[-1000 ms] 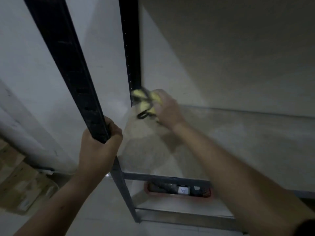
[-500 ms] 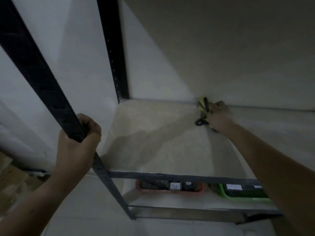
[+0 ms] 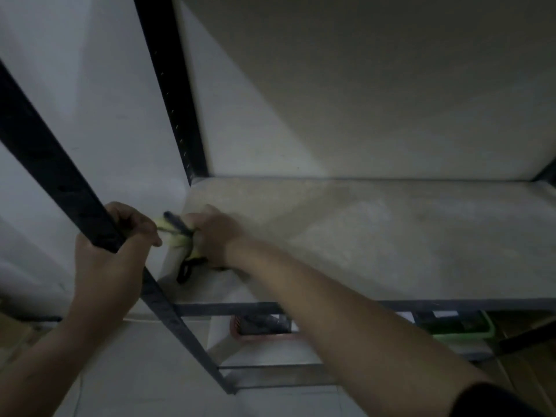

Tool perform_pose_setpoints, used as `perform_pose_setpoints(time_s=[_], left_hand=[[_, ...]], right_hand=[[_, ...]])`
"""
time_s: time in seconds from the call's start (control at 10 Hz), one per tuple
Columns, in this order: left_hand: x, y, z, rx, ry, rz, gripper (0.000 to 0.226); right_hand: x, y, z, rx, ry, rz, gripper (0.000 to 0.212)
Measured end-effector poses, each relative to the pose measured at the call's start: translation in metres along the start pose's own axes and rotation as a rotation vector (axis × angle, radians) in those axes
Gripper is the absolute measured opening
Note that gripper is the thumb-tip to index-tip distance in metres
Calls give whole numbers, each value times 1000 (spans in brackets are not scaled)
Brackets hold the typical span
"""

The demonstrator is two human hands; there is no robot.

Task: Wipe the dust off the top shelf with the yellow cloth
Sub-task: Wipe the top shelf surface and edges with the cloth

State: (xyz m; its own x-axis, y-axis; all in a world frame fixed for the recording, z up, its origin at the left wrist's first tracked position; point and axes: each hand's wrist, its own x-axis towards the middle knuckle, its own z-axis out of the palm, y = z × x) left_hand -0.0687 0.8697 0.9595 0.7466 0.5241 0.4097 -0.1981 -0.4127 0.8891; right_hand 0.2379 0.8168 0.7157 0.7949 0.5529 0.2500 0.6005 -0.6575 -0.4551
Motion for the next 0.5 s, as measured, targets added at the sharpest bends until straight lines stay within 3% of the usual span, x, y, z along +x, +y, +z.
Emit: perform_pose_setpoints(time_s=[0.1, 0.2, 0.3, 0.4, 0.5], left_hand=[[-2, 2, -1, -102, -33, -20, 5], [-1, 3, 0, -175, -60, -34, 13], [0, 2, 0, -232, -61, -42, 13], [0, -1, 0, -228, -71, -40, 13], [1, -3, 0, -214, -68, -48, 11]], right_hand=[[-117, -78, -212, 61, 25, -6, 51], [-123, 28, -293, -52, 209, 243, 55], [-109, 236, -307, -191, 250, 495, 66], [-149, 226, -330, -371, 88, 707, 54], [-180, 105, -339, -471, 46, 672, 49]])
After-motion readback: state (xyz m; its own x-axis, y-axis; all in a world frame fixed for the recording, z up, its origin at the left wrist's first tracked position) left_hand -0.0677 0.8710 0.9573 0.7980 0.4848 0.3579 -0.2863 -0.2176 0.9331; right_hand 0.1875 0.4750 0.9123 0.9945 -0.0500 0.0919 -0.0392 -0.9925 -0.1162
